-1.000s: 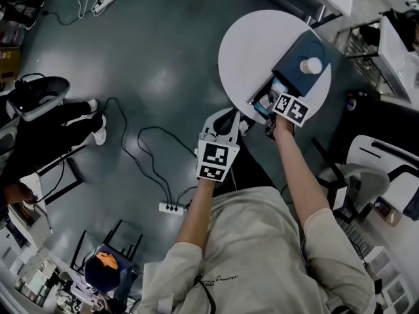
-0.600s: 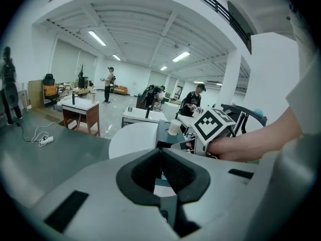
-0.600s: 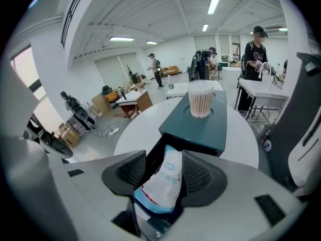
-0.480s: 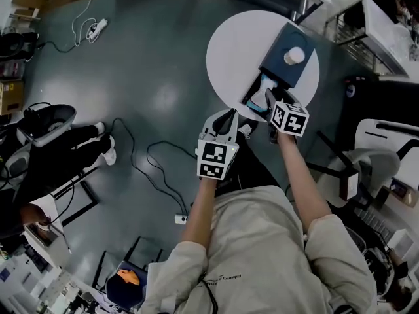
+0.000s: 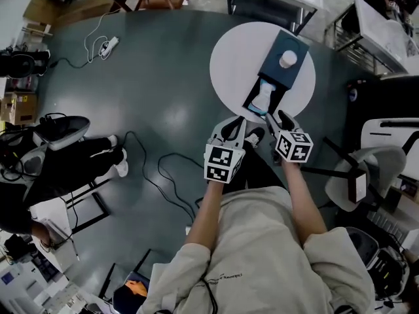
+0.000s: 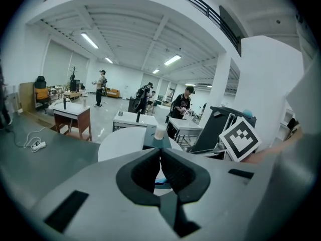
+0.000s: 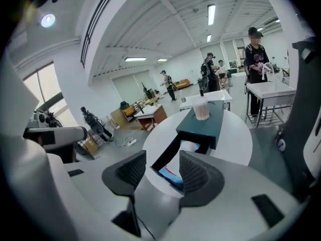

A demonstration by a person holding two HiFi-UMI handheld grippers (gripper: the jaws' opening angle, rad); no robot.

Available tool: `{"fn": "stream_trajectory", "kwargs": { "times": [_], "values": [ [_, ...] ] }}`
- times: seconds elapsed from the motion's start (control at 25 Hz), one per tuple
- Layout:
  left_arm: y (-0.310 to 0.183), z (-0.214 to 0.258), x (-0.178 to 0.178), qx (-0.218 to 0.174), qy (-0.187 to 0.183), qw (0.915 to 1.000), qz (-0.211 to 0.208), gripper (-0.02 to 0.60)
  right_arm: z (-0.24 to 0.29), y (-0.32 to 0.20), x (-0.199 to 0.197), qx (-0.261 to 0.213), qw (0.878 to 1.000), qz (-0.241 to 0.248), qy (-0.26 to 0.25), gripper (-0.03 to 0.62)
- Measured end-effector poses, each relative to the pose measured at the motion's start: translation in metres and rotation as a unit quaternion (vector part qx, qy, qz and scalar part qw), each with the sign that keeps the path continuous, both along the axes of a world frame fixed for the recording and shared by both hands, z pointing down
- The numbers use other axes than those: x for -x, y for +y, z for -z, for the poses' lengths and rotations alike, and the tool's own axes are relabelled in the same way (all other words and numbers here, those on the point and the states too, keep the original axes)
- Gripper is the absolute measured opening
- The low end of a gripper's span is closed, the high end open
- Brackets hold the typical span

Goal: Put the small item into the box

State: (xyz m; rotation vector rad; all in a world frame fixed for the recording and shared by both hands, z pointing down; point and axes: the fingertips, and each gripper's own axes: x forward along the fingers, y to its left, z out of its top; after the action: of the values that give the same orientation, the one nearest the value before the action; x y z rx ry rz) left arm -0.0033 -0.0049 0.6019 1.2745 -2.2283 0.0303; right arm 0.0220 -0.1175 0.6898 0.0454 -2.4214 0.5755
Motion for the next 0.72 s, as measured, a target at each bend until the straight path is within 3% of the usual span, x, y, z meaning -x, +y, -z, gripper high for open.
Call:
{"fn": "stream_trajectory", "kwargs": {
  "times": [0.12,0.32,0.72],
  "values": [
    [-0.002,0.011,-0.020,0.000,-0.002,1.0000,-0.008,0.026,0.017,0.001,-0.026,0.004,1.000,-0.017,-0.011,0.224],
    [-0.009,0.019,-0.026,0.009,-0.016,0.9998,-0.001,0.026,0.036,-0.010,-0.032,0.006,0.999,-0.017,-0.037,0.224],
    [-0.017,0.049,-0.027,0.000,-0.024,0.9967,0.077,0.026,0.094,-0.006,-0.019,0.001,0.994,0.083,-0.074,0.224]
  ]
}}
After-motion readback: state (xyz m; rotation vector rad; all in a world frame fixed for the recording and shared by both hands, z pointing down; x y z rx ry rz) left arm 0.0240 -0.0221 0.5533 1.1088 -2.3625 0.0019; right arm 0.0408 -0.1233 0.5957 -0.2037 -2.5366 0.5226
